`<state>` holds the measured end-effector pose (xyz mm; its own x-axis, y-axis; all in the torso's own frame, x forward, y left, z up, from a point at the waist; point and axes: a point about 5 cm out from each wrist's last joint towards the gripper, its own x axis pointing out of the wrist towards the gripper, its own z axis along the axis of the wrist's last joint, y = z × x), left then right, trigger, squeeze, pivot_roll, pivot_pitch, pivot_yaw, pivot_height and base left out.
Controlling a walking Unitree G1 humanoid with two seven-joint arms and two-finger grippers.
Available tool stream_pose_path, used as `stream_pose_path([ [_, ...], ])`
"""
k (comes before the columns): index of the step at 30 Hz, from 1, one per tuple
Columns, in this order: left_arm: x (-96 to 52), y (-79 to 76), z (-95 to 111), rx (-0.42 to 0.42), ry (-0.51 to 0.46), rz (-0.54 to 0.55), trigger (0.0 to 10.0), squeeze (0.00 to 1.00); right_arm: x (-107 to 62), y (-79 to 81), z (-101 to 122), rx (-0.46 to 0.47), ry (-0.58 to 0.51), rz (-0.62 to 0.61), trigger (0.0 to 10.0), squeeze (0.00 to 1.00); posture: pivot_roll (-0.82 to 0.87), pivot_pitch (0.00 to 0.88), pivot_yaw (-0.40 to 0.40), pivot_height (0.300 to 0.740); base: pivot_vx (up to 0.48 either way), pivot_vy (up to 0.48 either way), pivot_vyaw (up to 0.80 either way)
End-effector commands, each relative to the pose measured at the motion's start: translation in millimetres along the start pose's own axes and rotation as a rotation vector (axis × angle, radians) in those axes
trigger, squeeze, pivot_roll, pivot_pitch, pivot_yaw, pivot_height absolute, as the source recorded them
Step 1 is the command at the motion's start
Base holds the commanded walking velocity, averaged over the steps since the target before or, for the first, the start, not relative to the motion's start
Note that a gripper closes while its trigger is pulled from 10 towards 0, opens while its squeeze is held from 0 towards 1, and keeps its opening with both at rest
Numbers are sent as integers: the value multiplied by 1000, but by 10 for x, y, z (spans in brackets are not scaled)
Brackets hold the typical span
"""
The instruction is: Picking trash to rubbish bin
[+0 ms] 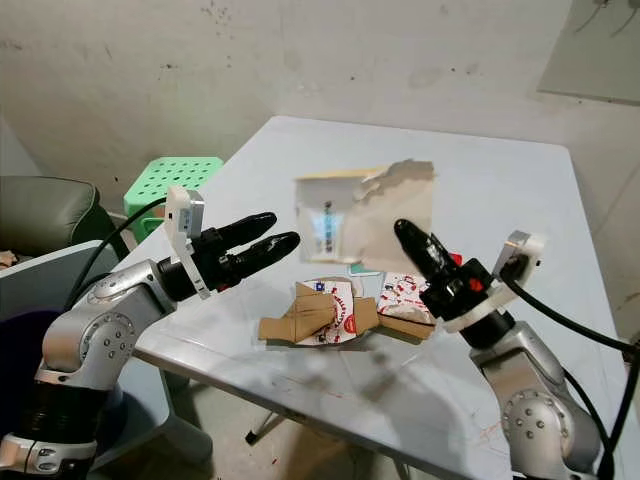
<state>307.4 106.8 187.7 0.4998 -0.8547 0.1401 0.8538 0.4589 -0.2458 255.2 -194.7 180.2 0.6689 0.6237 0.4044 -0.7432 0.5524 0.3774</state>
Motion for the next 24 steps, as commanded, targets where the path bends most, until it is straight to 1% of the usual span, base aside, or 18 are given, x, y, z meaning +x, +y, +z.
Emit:
stream_pose_path([
  [1,-1,-32,65,19,1,-30,10000,0,42,81,26,2,4,61,10000,0,5,11,71,740,0,0,0],
  [6,2,-56,49,4,10,-52,10000,0,48,114,30,26,-5,91,10000,0,3,10,74,740,0,0,0],
  [12,10,-138,27,-31,16,-112,10000,0,74,144,32,32,-2,111,10000,0,3,12,75,740,0,0,0],
  [13,10,-150,28,-34,17,-123,8863,0,77,147,30,33,-1,114,10000,0,3,12,75,740,0,0,0],
  [14,9,-164,28,-40,18,-132,8353,0,81,152,28,34,1,119,10000,0,3,12,75,740,0,0,0],
  [15,11,-167,24,-45,20,-132,9373,0,83,155,27,35,1,121,10000,0,3,12,75,740,0,0,0],
  [16,12,-169,22,-50,22,-132,9373,0,85,158,26,35,1,123,10000,0,3,12,75,740,0,0,0],
  [17,14,-186,28,-60,12,-146,1098,0,93,162,23,36,1,124,10000,0,3,12,75,740,0,0,0],
  [18,14,-191,31,-62,9,-150,1098,0,95,163,22,36,1,125,10000,0,3,12,75,740,0,0,0],
  [19,12,-193,39,-67,1,-152,0,0,97,165,19,35,3,126,10000,0,3,12,75,740,0,0,0],
  [24,-10,-187,50,-81,-2,-161,0,0,96,166,9,35,11,128,10000,0,3,10,77,740,0,0,0],
])
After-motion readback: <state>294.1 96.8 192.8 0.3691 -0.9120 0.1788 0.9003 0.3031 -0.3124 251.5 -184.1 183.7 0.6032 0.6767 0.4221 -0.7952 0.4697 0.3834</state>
